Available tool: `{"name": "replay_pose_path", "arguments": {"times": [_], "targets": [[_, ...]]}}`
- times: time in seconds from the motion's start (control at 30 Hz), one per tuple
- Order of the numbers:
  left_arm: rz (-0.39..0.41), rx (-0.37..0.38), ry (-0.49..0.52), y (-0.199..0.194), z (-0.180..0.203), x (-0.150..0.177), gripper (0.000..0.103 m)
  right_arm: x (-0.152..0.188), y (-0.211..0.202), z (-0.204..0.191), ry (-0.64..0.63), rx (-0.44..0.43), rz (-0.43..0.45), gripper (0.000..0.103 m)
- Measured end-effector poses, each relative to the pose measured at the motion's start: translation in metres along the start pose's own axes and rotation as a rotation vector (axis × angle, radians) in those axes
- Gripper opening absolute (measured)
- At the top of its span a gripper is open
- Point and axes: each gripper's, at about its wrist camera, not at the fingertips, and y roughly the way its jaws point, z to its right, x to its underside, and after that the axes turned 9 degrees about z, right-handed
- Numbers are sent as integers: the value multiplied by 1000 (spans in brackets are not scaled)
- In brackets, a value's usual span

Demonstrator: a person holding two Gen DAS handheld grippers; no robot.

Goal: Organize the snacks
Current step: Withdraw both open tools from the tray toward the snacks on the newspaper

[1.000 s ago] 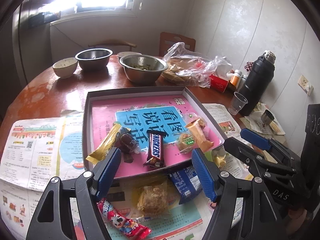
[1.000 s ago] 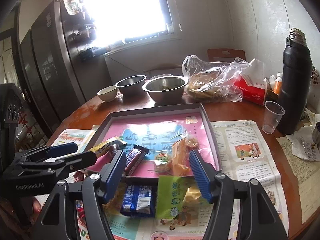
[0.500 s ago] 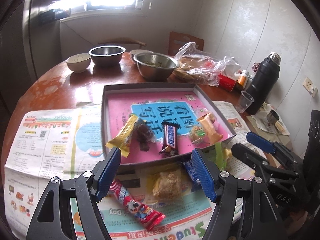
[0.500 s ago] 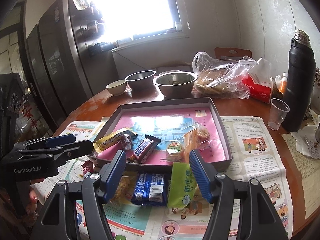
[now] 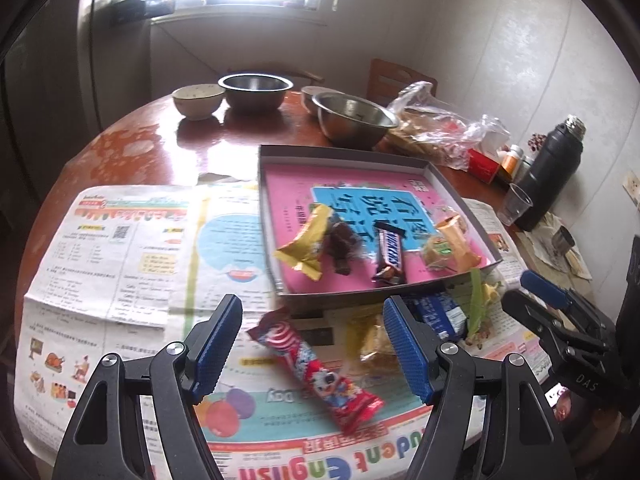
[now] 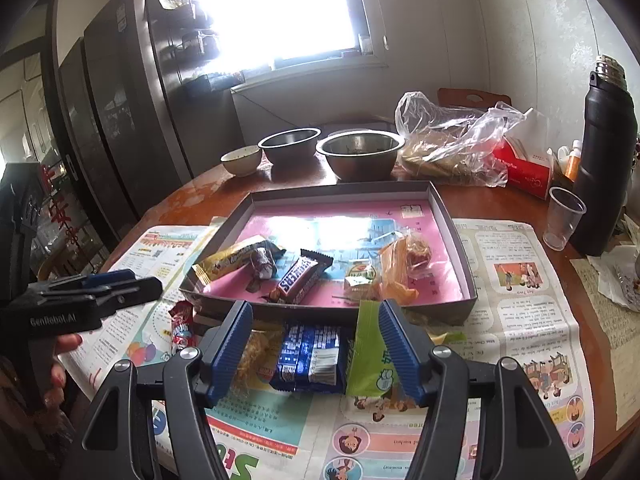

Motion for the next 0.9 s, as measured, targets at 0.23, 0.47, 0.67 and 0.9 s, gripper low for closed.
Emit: {"name": "replay_pose_path", "arguments": {"times": [0.23, 0.47, 0.67, 0.9], "targets": [[-52, -29, -25, 10, -14, 12, 75, 13, 3, 2, 2, 5, -35, 65], [-125, -29, -29, 28, -14, 30, 75, 30, 10, -6, -21, -7, -77, 65], [-157, -27, -31, 39, -12, 39, 75, 38, 22, -16, -57, -6, -101, 65], [-176, -27, -28, 48, -9, 43, 75, 45, 45, -17, -74, 15, -140, 65]]}}
